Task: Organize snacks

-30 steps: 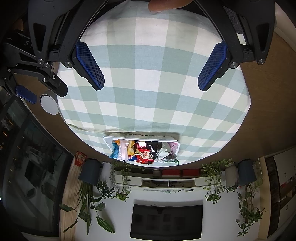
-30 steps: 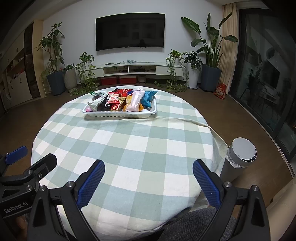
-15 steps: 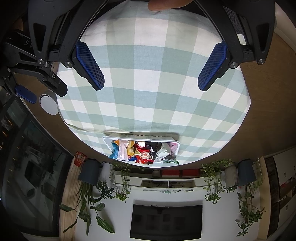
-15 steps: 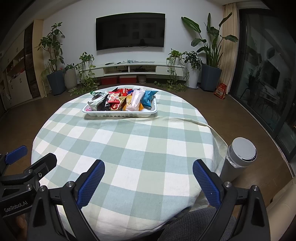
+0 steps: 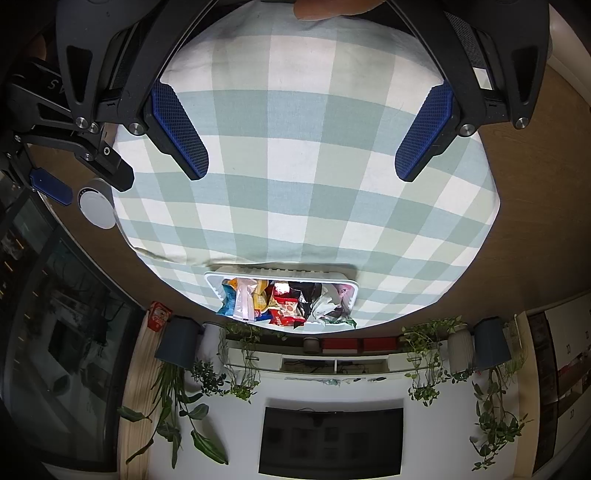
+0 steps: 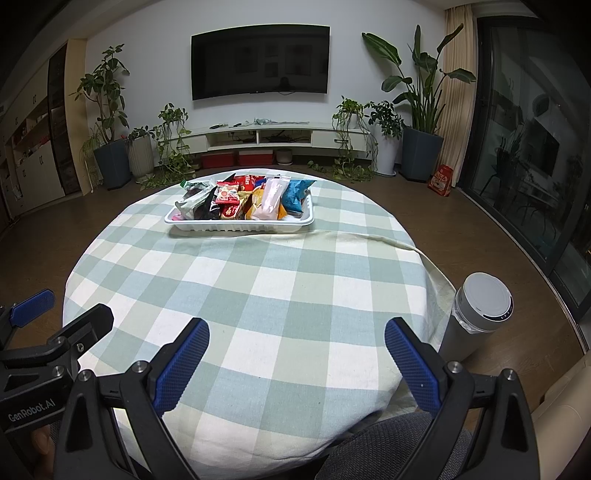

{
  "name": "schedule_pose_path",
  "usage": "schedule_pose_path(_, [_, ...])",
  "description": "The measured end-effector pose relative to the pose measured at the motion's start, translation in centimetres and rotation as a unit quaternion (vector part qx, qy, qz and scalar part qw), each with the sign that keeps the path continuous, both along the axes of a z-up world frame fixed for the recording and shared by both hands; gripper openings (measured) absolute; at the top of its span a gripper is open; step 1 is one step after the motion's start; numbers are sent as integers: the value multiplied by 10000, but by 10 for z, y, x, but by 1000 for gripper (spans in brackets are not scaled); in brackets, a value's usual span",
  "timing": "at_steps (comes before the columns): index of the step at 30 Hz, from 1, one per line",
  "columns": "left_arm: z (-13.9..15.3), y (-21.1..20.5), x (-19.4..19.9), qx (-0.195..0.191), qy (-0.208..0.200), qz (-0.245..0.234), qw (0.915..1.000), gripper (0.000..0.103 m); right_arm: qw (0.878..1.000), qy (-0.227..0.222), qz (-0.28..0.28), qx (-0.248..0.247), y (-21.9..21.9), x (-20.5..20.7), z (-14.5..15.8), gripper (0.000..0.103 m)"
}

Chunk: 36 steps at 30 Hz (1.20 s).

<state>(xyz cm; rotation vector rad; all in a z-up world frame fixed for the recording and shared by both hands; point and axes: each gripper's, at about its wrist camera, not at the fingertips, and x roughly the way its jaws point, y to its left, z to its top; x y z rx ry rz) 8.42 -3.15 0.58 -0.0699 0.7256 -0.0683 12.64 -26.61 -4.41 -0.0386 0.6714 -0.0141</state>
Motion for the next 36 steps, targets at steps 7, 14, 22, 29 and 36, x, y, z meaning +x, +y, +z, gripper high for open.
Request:
schedule_pose_path(7, [0,0,0,-1,-1,-8,10000,103,10000,2,-3,4,0,0,1,98])
schedule_pose_path(14, [0,0,0,8,3,2,10000,103,10000,8,-4,2,-1,0,1,98])
schedule_pose_path(22, [0,0,0,14,3,0,10000,103,10000,11,-1,6,-1,1,2,98])
schedule_pose_path(29, [-1,1,-1,32,-30,22,10000,103,10000,14,1,8,-1,0,2,98])
schedule_pose_path(36, [0,-1,-1,150,-107,4,9998,103,10000,17,-9,1,-1,-1,1,98])
